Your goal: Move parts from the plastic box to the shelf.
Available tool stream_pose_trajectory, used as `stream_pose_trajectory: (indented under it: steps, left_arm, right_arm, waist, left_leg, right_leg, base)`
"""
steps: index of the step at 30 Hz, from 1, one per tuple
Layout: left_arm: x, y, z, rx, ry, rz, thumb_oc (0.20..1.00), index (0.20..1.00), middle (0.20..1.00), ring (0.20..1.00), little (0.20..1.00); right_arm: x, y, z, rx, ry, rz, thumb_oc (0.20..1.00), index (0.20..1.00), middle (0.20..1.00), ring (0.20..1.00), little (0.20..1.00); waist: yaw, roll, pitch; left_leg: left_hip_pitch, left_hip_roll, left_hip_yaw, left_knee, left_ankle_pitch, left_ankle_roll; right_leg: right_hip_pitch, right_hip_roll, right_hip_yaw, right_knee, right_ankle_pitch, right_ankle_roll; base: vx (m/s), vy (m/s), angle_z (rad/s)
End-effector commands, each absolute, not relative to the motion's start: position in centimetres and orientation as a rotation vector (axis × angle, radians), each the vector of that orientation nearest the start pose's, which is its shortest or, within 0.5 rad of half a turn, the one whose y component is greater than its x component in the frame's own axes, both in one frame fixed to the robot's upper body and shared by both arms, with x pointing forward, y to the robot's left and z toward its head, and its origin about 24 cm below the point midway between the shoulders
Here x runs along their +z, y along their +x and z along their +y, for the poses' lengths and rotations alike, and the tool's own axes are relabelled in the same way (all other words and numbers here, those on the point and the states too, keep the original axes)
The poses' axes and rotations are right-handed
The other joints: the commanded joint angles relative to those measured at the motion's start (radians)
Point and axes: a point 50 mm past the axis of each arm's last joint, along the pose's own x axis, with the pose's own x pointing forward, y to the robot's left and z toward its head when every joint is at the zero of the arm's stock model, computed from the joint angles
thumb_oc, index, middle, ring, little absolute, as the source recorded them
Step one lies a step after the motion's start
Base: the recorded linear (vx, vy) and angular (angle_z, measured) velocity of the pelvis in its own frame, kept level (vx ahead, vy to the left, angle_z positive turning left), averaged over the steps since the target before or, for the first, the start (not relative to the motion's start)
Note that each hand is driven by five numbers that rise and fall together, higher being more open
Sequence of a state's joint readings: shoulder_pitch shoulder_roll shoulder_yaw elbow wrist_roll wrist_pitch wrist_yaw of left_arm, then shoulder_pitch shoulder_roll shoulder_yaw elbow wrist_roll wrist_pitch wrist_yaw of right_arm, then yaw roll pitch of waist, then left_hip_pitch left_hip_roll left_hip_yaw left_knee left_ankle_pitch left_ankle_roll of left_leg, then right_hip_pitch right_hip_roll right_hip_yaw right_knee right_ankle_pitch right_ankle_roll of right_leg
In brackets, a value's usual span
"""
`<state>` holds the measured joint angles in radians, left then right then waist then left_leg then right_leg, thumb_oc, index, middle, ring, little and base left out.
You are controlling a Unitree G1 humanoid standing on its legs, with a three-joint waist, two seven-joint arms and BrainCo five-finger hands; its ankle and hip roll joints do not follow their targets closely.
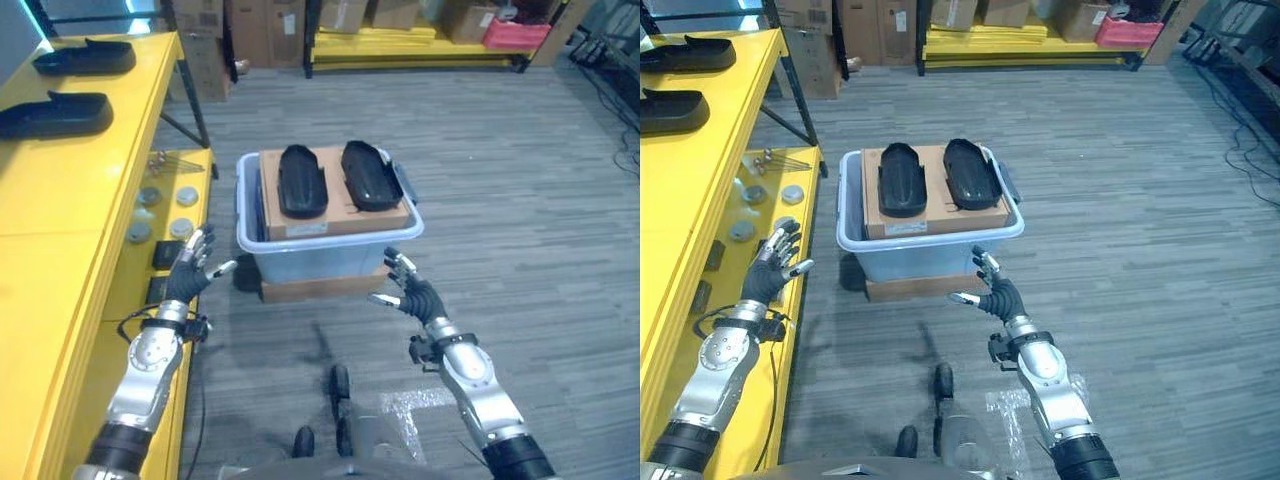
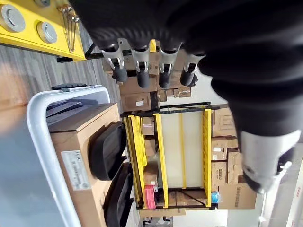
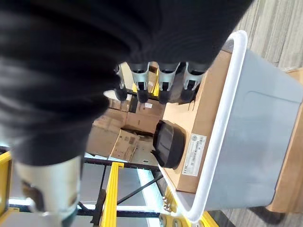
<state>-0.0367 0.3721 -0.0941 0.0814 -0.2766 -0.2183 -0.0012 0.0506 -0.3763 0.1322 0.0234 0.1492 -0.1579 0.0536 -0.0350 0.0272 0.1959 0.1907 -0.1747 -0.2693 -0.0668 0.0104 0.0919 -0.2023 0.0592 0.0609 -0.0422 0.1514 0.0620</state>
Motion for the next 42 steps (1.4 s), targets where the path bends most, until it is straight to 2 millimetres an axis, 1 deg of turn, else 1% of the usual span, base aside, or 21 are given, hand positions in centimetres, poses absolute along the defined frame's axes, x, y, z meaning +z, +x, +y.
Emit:
stream_pose_trajectory:
  steps: [1,4,8,10,11,13,14,16,19,21,22,27,29,31,32,33,35,36,38,39,42]
  left_arm:
    - [9.1,25.3,19.5,-0.130,0.124,-0.309,1.000,1.000,1.000,1.000,1.000]
    - [8.6,25.0,19.5,-0.120,0.094,-0.288,1.000,1.000,1.000,1.000,1.000]
    - [8.1,24.8,19.3,-0.130,0.077,-0.267,1.000,1.000,1.000,1.000,1.000]
    - [7.8,24.5,19.4,-0.133,0.072,-0.253,1.000,1.000,1.000,1.000,1.000]
    - [7.8,24.5,19.4,-0.133,0.072,-0.253,1.000,1.000,1.000,1.000,1.000]
    - [8.0,24.5,19.6,-0.120,0.073,-0.254,1.000,1.000,1.000,1.000,1.000]
    - [8.0,24.5,19.6,-0.118,0.074,-0.257,1.000,1.000,1.000,1.000,1.000]
    - [8.1,24.3,19.7,-0.113,0.073,-0.261,1.000,1.000,1.000,1.000,1.000]
    - [8.2,24.1,20.0,-0.101,0.073,-0.268,1.000,1.000,1.000,1.000,1.000]
    - [8.3,24.2,19.9,-0.104,0.073,-0.279,1.000,1.000,1.000,1.000,1.000]
    - [8.2,24.3,19.6,-0.113,0.068,-0.276,1.000,1.000,1.000,1.000,1.000]
    - [8.6,24.8,18.8,-0.154,0.081,-0.284,1.000,1.000,1.000,1.000,1.000]
    - [8.7,25.1,18.7,-0.170,0.096,-0.283,1.000,1.000,1.000,1.000,1.000]
    - [8.8,25.4,18.5,-0.176,0.099,-0.281,1.000,1.000,1.000,1.000,1.000]
    - [8.9,25.4,18.6,-0.177,0.107,-0.281,1.000,1.000,1.000,1.000,1.000]
    - [9.1,25.4,18.6,-0.191,0.101,-0.287,1.000,1.000,1.000,1.000,1.000]
    - [9.2,25.4,18.6,-0.193,0.098,-0.292,1.000,1.000,1.000,1.000,1.000]
    - [9.4,25.4,18.7,-0.198,0.100,-0.300,1.000,1.000,1.000,1.000,1.000]
    - [9.4,25.4,18.7,-0.199,0.105,-0.301,1.000,1.000,1.000,1.000,1.000]
    - [9.6,25.6,18.9,-0.191,0.125,-0.309,1.000,1.000,1.000,1.000,1.000]
    - [9.4,25.4,19.5,-0.168,0.138,-0.299,1.000,1.000,1.000,1.000,1.000]
  right_arm:
    - [6.0,24.8,-19.3,0.175,-0.250,-0.136,1.000,1.000,1.000,1.000,1.000]
    - [5.5,24.7,-19.6,0.173,-0.254,-0.110,1.000,1.000,1.000,1.000,1.000]
    - [5.7,24.7,-20.2,0.167,-0.288,-0.113,1.000,1.000,1.000,1.000,1.000]
    - [5.9,24.7,-20.6,0.159,-0.310,-0.114,1.000,1.000,1.000,1.000,1.000]
    - [5.9,24.7,-20.6,0.159,-0.310,-0.114,1.000,1.000,1.000,1.000,1.000]
    - [6.1,24.9,-21.3,0.129,-0.329,-0.114,1.000,1.000,1.000,1.000,1.000]
    - [6.1,25.0,-21.4,0.120,-0.339,-0.110,1.000,1.000,1.000,1.000,1.000]
    - [6.1,25.2,-21.8,0.097,-0.365,-0.106,1.000,1.000,1.000,1.000,1.000]
    - [6.1,25.4,-21.8,0.092,-0.366,-0.108,1.000,1.000,1.000,1.000,1.000]
    - [6.0,25.3,-21.9,0.085,-0.375,-0.108,1.000,1.000,1.000,1.000,1.000]
    - [5.9,25.1,-22.1,0.079,-0.384,-0.105,1.000,1.000,1.000,1.000,1.000]
    - [5.4,24.1,-22.6,0.043,-0.376,-0.086,1.000,1.000,1.000,1.000,1.000]
    - [5.3,23.9,-22.2,0.057,-0.364,-0.083,1.000,1.000,1.000,1.000,1.000]
    - [5.1,23.9,-22.0,0.062,-0.355,-0.077,1.000,1.000,1.000,1.000,1.000]
    - [5.1,23.9,-21.8,0.061,-0.349,-0.078,1.000,1.000,1.000,1.000,1.000]
    - [5.2,24.0,-21.6,0.058,-0.337,-0.091,1.000,1.000,1.000,1.000,1.000]
    - [5.3,24.1,-21.6,0.052,-0.332,-0.092,1.000,1.000,1.000,1.000,1.000]
    - [5.3,24.2,-21.5,0.050,-0.334,-0.093,1.000,1.000,1.000,1.000,1.000]
    - [5.3,24.3,-21.5,0.052,-0.339,-0.093,1.000,1.000,1.000,1.000,1.000]
    - [5.5,24.6,-21.5,0.053,-0.345,-0.099,1.000,1.000,1.000,1.000,1.000]
    - [5.7,24.9,-21.5,0.059,-0.365,-0.105,1.000,1.000,1.000,1.000,1.000]
  waist:
    - [0.038,-0.062,-0.003]
    - [0.037,-0.055,-0.024]
    - [0.033,-0.044,-0.027]
    - [0.037,-0.039,-0.018]
    - [0.036,-0.037,-0.017]
    - [0.054,-0.054,0.033]
    - [0.054,-0.062,0.038]
    - [0.066,-0.061,0.036]
    - [0.085,-0.055,0.022]
    - [0.080,-0.042,0.001]
    - [0.076,-0.037,-0.005]
    - [0.037,-0.026,-0.013]
    - [0.007,-0.021,0.030]
    - [0.002,-0.020,0.030]
    - [0.007,-0.017,0.027]
    - [0.018,0.003,0.024]
    - [0.014,0.009,0.020]
    - [0.019,0.007,0.014]
    - [0.022,0.000,0.007]
    - [0.030,-0.026,-0.012]
    - [0.058,-0.052,-0.045]
  left_leg:
    - [-0.042,0.083,0.054,0.043,-0.124,-0.046]
    - [-0.035,0.110,0.038,0.109,-0.171,-0.072]
    - [-0.065,0.123,0.024,0.260,-0.167,-0.109]
    - [-0.127,0.124,0.035,0.487,-0.080,-0.143]
    - [-0.131,0.125,0.034,0.496,-0.084,-0.143]
    - [-0.304,0.081,0.061,0.849,0.042,-0.163]
    - [-0.344,0.089,0.096,0.888,0.030,-0.150]
    - [-0.400,0.096,0.152,0.840,-0.018,-0.133]
    - [-0.385,0.043,0.179,0.696,-0.066,-0.113]
    - [-0.259,0.048,0.254,0.390,-0.156,-0.068]
    - [-0.210,0.058,0.269,0.323,-0.168,-0.061]
    - [-0.113,0.072,0.229,0.141,-0.140,-0.037]
    - [-0.094,0.099,0.209,0.110,-0.122,-0.023]
    - [-0.092,0.104,0.198,0.092,-0.114,-0.024]
    - [-0.089,0.113,0.194,0.085,-0.112,-0.027]
    - [-0.091,0.152,0.203,0.065,-0.104,-0.038]
    - [-0.084,0.167,0.197,0.047,-0.101,-0.042]
    - [-0.080,0.182,0.197,0.026,-0.098,-0.053]
    - [-0.076,0.186,0.196,0.021,-0.098,-0.057]
    - [-0.081,0.183,0.198,0.015,-0.093,-0.071]
    - [-0.067,0.200,0.209,-0.004,-0.100,-0.095]
  right_leg:
    - [0.084,-0.115,0.012,0.007,-0.045,0.085]
    - [0.137,-0.112,-0.021,-0.002,-0.055,0.061]
    - [0.197,-0.089,-0.042,-0.007,-0.096,0.026]
    - [0.262,-0.076,-0.044,-0.019,-0.126,-0.001]
    - [0.262,-0.075,-0.044,-0.019,-0.125,0.000]
    - [0.311,-0.078,-0.038,-0.024,-0.128,-0.024]
    - [0.322,-0.079,-0.041,-0.032,-0.126,-0.027]
    - [0.330,-0.073,-0.041,-0.041,-0.123,-0.025]
    - [0.323,-0.061,-0.006,-0.045,-0.120,-0.007]
    - [0.319,-0.044,-0.007,-0.045,-0.133,0.006]
    - [0.325,-0.042,-0.011,-0.045,-0.144,0.006]
    - [0.216,-0.031,-0.059,0.145,-0.149,0.026]
    - [0.076,-0.006,-0.026,0.385,-0.078,0.147]
    - [0.059,-0.011,-0.014,0.406,-0.105,0.148]
    - [0.064,-0.047,-0.023,0.384,-0.120,0.142]
    - [0.064,-0.158,-0.081,0.339,-0.129,0.098]
    - [0.076,-0.187,-0.093,0.314,-0.137,0.081]
    - [0.093,-0.252,-0.077,0.261,-0.093,0.089]
    - [0.112,-0.274,-0.063,0.227,-0.070,0.097]
    - [0.141,-0.296,-0.020,0.160,-0.037,0.118]
    - [0.197,-0.292,-0.051,0.043,-0.073,0.135]
  base:
    - [0.18,-0.146,0.79]
    - [0.23,-0.241,0.70]
    - [0.24,-0.271,0.32]
    - [0.21,-0.220,-0.03]
    - [0.12,-0.123,-0.26]
    - [0.13,-0.257,-0.27]
    - [0.14,-0.260,-0.34]
    - [0.13,-0.090,-0.53]
    - [0.11,-0.008,-0.30]
    - [0.12,0.030,-0.52]
    - [0.11,0.069,-0.31]
    - [-0.03,0.042,0.23]
    - [-0.12,0.002,-0.04]
    - [-0.04,-0.038,-0.01]
    - [0.00,-0.133,0.32]
    - [0.00,-0.182,0.22]
    - [0.01,-0.167,-0.13]
    - [0.05,-0.220,-0.19]
    - [0.06,-0.241,-0.10]
    - [0.09,-0.259,-0.15]
    - [0.15,-0.307,-0.05]
